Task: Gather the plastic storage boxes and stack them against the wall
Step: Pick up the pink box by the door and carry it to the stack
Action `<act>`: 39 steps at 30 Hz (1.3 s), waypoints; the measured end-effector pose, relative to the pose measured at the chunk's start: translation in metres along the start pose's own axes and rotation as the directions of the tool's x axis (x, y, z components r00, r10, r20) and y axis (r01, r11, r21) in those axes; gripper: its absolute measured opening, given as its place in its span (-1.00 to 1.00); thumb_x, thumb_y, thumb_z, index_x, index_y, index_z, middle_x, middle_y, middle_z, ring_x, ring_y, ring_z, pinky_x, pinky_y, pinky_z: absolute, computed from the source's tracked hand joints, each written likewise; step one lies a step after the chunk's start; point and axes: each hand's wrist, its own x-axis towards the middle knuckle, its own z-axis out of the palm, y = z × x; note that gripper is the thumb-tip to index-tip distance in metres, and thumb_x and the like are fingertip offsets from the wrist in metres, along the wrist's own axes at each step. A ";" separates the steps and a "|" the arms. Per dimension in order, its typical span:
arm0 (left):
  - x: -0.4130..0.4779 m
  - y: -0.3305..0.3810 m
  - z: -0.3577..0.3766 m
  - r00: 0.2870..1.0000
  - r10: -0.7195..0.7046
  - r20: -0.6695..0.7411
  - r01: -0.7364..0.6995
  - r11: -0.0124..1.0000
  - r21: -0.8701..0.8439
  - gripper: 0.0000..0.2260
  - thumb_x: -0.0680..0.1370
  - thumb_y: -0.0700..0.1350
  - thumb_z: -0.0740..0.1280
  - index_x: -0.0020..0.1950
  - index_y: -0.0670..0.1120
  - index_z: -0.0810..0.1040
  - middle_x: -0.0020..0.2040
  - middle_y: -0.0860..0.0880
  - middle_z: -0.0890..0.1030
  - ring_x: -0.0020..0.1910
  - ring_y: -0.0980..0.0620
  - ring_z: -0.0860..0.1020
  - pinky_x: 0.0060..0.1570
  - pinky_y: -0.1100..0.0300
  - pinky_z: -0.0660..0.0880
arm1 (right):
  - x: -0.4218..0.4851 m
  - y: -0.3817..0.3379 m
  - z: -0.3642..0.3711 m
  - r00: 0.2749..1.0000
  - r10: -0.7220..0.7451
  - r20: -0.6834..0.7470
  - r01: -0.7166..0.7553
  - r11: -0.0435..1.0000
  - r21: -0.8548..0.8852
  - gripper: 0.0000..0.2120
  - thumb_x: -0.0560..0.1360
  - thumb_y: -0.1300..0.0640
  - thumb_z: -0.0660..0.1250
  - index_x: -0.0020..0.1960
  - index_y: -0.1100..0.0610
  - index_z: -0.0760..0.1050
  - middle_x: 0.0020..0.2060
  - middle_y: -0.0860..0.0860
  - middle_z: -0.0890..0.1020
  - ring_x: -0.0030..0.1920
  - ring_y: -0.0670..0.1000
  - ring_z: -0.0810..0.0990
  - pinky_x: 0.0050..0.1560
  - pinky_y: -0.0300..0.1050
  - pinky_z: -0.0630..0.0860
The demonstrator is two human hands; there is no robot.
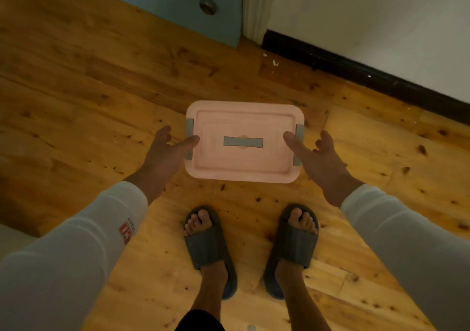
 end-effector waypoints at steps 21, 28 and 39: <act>0.051 -0.015 0.036 0.992 -0.075 0.106 0.091 0.983 -0.160 -0.32 0.40 0.05 0.54 0.45 -0.04 0.37 0.29 -0.03 0.55 0.20 -0.05 0.55 0.21 0.00 0.51 | 0.059 0.022 0.039 0.998 -0.006 -0.064 0.017 0.986 0.165 -0.21 0.29 -0.25 0.47 0.39 0.00 0.25 -0.06 -0.23 0.45 -0.03 -0.05 0.47 -0.10 -0.13 0.40; 0.045 -0.016 0.034 0.993 -0.066 0.093 0.081 0.982 -0.172 -0.31 0.41 0.05 0.53 0.47 -0.05 0.36 0.30 -0.04 0.54 0.21 -0.07 0.54 0.22 0.00 0.50 | 0.056 0.020 0.034 0.997 -0.021 -0.080 0.032 0.988 0.148 -0.35 0.36 -0.15 0.48 0.33 0.04 0.33 -0.11 -0.21 0.47 -0.15 -0.15 0.46 -0.27 -0.27 0.38; -0.011 0.019 0.008 0.995 -0.008 0.101 0.027 0.980 -0.195 -0.37 0.44 0.05 0.50 0.45 -0.01 0.36 0.22 0.02 0.54 0.11 0.00 0.54 -0.04 0.18 0.47 | -0.001 -0.022 -0.002 0.994 -0.056 -0.091 0.067 0.990 0.126 -0.47 0.35 -0.17 0.48 0.20 -0.02 0.36 -0.10 -0.17 0.49 -0.14 -0.09 0.47 -0.29 -0.23 0.38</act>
